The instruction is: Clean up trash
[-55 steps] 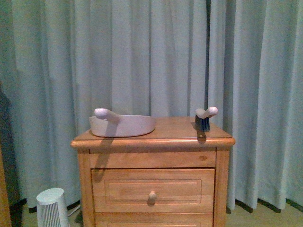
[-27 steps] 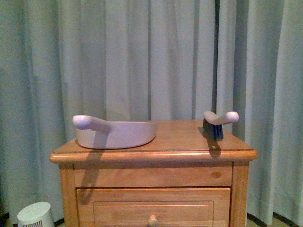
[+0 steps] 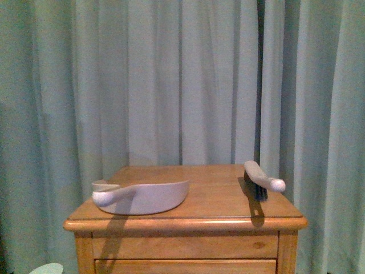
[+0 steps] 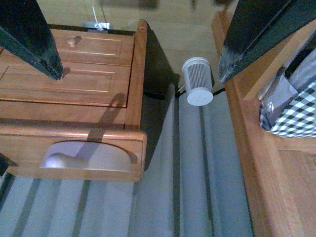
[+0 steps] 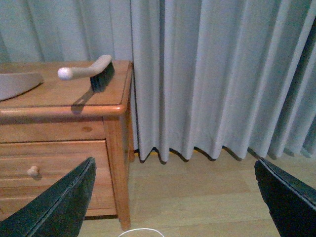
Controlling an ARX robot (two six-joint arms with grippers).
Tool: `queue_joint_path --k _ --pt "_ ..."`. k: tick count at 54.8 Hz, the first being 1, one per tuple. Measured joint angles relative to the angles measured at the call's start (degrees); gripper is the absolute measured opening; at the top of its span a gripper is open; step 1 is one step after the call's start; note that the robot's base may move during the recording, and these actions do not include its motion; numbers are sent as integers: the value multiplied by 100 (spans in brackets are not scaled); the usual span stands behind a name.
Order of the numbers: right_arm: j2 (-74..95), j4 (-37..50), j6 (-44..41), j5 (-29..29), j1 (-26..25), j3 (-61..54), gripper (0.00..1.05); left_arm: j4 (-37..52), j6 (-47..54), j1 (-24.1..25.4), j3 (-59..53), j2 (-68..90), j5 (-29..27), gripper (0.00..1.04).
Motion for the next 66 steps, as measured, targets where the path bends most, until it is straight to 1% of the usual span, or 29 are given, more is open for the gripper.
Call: queue_joint_path --k 26,27,29,31,34,37,41,47,52,58,60,66 --pt "0 0 2 2 0 0 97 0 0 0 0 0 0 97" --pt "0 0 2 2 0 0 97 -15 -55 4 0 7 39 97" --pt "0 0 0 4 0 0 97 -319 -339 57 79 101 313 97" --pt "0 0 2 2 0 0 97 -560 -789 81 136 284 450 97" --pt "0 0 2 4 0 0 97 -588 -1228 146 142 553 614 97" --pt "0 0 2 2 0 0 97 -341 -1475 267 190 942 741 97" --pt "0 0 2 0 0 0 97 177 -1519 382 396 1602 800 97" --pt "0 0 2 2 0 0 97 1060 -1211 372 1069 3029 885 97" --pt "0 0 2 2 0 0 97 1123 -918 199 1827 4159 870 97" --pt "0 0 2 2 0 0 97 785 -496 -179 2907 5401 634 97" --pt "0 0 2 2 0 0 97 472 -310 -407 3582 5982 452 97" --pt "0 0 2 2 0 0 97 -297 -2 -929 5132 7069 76 97"
